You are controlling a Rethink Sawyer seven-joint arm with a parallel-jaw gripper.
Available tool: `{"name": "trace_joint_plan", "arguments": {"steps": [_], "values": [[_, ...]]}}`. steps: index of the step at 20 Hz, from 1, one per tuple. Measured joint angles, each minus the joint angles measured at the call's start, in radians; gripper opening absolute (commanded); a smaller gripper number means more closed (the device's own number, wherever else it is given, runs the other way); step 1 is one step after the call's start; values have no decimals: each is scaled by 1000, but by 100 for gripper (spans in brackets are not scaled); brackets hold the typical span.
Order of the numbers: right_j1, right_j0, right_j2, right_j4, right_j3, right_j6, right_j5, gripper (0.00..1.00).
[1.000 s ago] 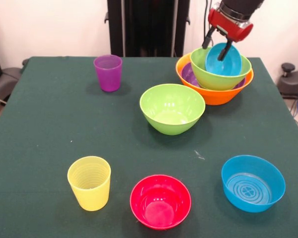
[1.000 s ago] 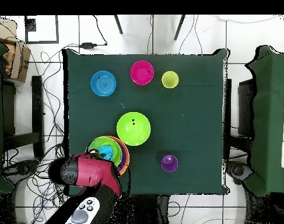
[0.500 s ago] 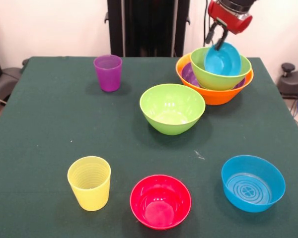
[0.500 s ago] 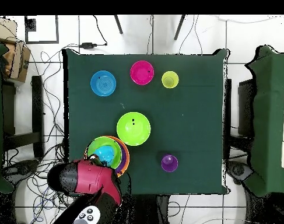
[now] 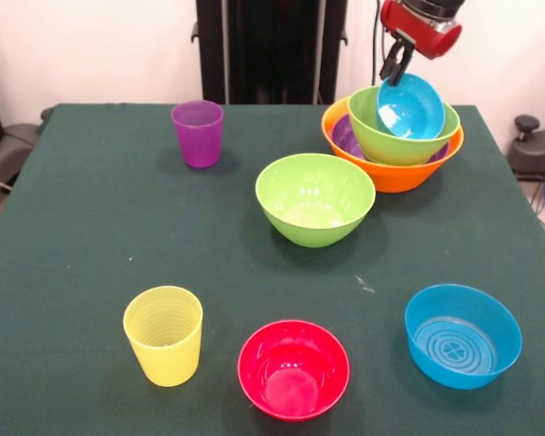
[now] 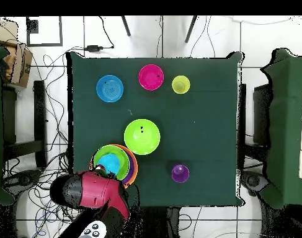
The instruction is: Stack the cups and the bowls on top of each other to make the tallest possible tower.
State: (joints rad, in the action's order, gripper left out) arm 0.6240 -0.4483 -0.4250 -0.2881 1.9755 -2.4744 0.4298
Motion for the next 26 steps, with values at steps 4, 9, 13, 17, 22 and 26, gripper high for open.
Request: {"name": "trace_joint_plan", "arguments": {"steps": [4, 9, 13, 17, 22, 26], "values": [[0, 0, 0, 0, 0, 0, 0, 0], [-1, -2, -2, 0, 0, 0, 0, 0], [5, -22, -28, 1, -9, 0, 36, 0], [30, -51, -62, 1, -37, 0, 142, 0], [62, -73, -84, 1, -78, 0, 265, 0], [86, -69, -86, 1, -115, 0, 331, 0]]}}
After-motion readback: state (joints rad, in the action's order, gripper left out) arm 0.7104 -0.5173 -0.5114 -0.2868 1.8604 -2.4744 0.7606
